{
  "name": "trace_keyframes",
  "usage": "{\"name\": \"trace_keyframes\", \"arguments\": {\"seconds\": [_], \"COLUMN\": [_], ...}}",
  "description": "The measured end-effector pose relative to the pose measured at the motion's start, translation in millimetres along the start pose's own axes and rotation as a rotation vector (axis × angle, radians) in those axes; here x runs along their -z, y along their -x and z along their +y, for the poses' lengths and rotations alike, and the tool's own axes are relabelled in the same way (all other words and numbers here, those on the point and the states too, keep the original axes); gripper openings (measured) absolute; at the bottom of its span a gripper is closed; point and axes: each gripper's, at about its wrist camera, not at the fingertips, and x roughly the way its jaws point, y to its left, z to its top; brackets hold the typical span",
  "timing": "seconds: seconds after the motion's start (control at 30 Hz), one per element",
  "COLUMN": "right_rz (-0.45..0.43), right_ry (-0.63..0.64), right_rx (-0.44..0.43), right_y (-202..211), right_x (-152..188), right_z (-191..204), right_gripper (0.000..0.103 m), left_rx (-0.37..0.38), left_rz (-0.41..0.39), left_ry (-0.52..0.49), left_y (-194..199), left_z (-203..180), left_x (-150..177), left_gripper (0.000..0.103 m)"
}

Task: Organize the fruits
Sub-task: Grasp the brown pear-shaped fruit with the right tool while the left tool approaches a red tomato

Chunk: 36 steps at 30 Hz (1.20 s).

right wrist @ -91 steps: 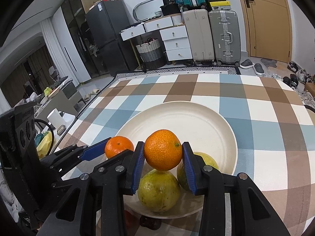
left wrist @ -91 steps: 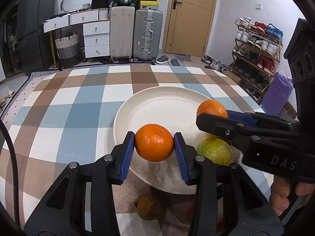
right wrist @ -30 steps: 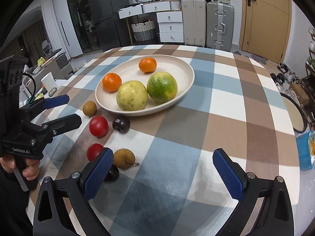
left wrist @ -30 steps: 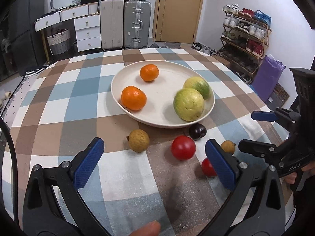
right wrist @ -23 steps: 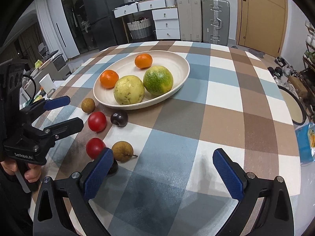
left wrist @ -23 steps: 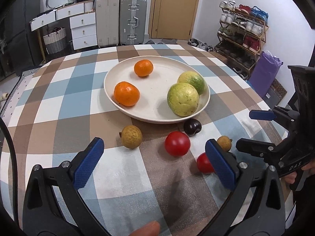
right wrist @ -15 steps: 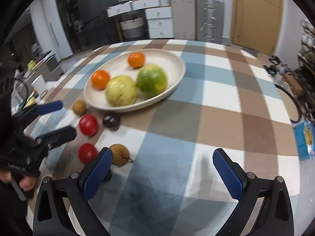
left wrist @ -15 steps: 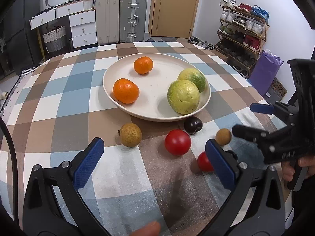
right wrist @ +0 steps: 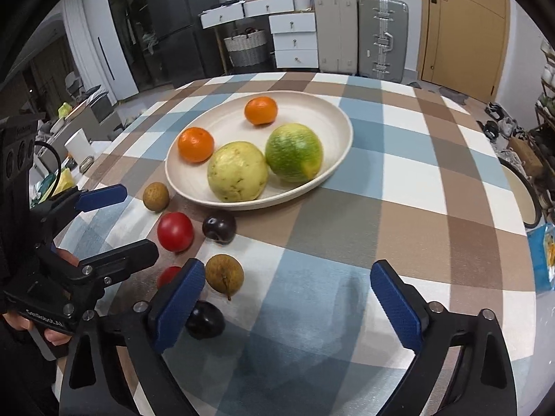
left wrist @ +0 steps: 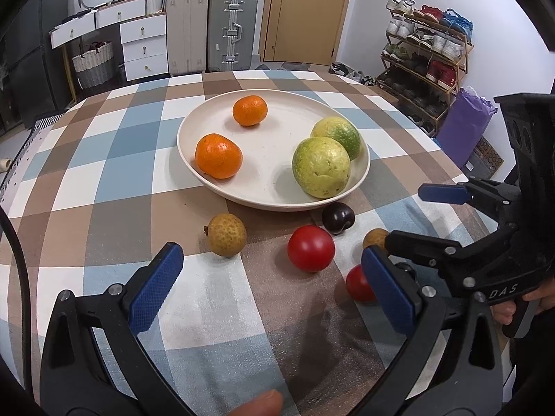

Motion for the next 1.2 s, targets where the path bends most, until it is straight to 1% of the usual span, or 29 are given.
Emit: {"name": "trace_keyframes", "arguments": {"seconds": [0.03,0.07,0.13,0.27,0.33,0.43,0.53,0.6,0.73,0.77,0.8,0.83,0.87,0.93,1.1,1.17,1.2], "right_rz": [0.005,0.009,0.018,0.026,0.029,0.038,0.042,0.055,0.049,0.048,0.049,0.048,0.045,0.042,0.004,-0.041,-0.057], "right_ry": [0.001,0.002,-0.002,0.0,-0.007,-0.008,-0.005,-0.003,0.01,0.014,0.017,0.023,0.027,0.024,0.008,-0.002,-0.013], "right_rx": [-0.005,-0.013,-0.038,-0.062,-0.077,-0.095,-0.095,-0.096,-0.107,-0.118,-0.126,-0.131,-0.136,-0.163,-0.181,-0.18,-0.186], "right_y": [-1.3,-2.6,-4.4,-4.4,-4.6,-5.8,-7.9,-10.3,-10.5,-10.7,-11.2,-11.5,-11.7,-12.3,-7.1,-1.0,1.3], "right_x": [0.2,0.2,0.1,-1.6,-2.2,-2.6,-2.0,-1.3,0.0,0.2,0.3,0.7,0.9,1.5,1.3,0.3,-0.3], "right_z": [0.8,1.8,3.6,7.7,8.1,9.5,10.0,10.4,14.3,15.9,16.9,18.2,19.0,19.6,13.8,8.6,5.0], "right_gripper": [0.091,0.087,0.084,0.076,0.074,0.067,0.063,0.057,0.049,0.043,0.039,0.038,0.034,0.027,0.026,0.026,0.026], "left_rx": [0.0,0.0,0.001,0.001,0.004,0.006,0.01,0.012,0.017,0.023,0.03,0.038,0.048,0.064,0.108,0.139,0.152], "left_rz": [0.001,0.001,0.001,0.0,-0.003,-0.006,-0.008,-0.006,-0.004,-0.002,-0.001,0.001,0.004,0.012,0.014,0.01,0.01], "left_ry": [0.001,0.002,0.004,0.005,0.008,0.012,0.011,0.008,0.005,0.005,0.007,0.008,0.009,0.01,0.003,0.009,0.013], "left_y": [-0.2,-0.4,-0.2,-0.6,-0.2,0.2,0.8,0.4,0.7,0.7,0.6,0.6,0.1,-0.7,-0.4,1.4,1.6], "left_z": [0.5,1.1,1.3,2.1,3.5,4.6,4.6,3.7,2.4,2.1,2.0,1.9,1.9,1.3,-2.0,-1.6,-1.0], "left_x": [-0.1,-0.1,0.0,-0.3,-0.5,-0.8,-1.2,-1.2,-0.2,-0.1,-0.2,-0.1,-0.1,0.2,0.8,1.0,0.7], "left_gripper": [0.103,0.103,0.103,0.103,0.103,0.103,0.103,0.103,0.103,0.102,0.099,0.096,0.094,0.087,0.08,0.078,0.074]}}
